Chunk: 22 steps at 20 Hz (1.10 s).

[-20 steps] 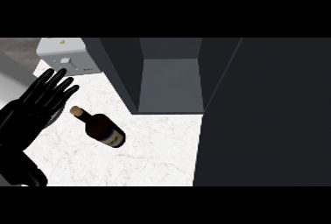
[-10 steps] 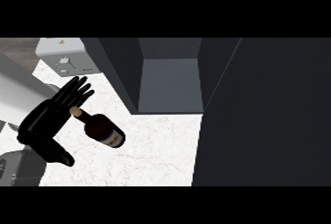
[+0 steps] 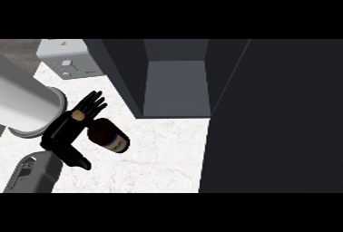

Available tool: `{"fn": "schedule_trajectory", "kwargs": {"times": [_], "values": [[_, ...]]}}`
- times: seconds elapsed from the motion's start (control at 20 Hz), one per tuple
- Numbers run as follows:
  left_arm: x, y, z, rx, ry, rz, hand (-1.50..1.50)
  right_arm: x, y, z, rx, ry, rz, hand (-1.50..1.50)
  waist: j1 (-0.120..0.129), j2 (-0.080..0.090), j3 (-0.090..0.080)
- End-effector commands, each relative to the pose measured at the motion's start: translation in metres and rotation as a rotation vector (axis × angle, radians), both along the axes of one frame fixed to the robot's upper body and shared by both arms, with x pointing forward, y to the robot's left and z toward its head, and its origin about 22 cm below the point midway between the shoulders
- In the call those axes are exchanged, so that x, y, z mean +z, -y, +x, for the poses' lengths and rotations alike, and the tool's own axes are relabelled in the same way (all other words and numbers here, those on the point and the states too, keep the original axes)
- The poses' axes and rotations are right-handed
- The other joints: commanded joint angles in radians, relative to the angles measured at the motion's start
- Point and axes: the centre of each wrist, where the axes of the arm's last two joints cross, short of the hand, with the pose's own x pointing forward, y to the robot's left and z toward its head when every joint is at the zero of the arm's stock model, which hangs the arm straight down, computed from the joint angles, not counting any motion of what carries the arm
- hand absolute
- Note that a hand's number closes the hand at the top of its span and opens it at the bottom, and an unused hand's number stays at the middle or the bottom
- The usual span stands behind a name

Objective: Pick up the wine, place it into the cabinet and close the cabinet

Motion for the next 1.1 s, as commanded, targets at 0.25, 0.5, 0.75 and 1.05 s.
{"fn": "schedule_trajectory", "kwargs": {"times": [0.25,0.5,0.75,1.05], "values": [[-0.043,0.013,0.004,-0.040,-0.027,-0.021,-1.50,0.008,0.000,-0.023,0.038,0.021,0.006,-1.50,-0.004,0.000,0.000],[-0.066,0.000,-0.011,-0.032,-0.050,-0.024,-1.50,0.014,-0.004,-0.007,0.043,0.030,0.024,-1.50,-0.011,0.004,-0.002],[-0.078,0.013,-0.013,-0.019,-0.111,-0.084,-1.50,0.009,-0.011,-0.008,0.032,0.016,0.009,-1.50,-0.008,0.003,-0.002],[-0.077,0.026,-0.003,-0.074,-0.129,-0.151,-1.50,0.004,-0.011,-0.001,0.036,0.022,0.034,-1.50,-0.009,0.004,-0.002]]}}
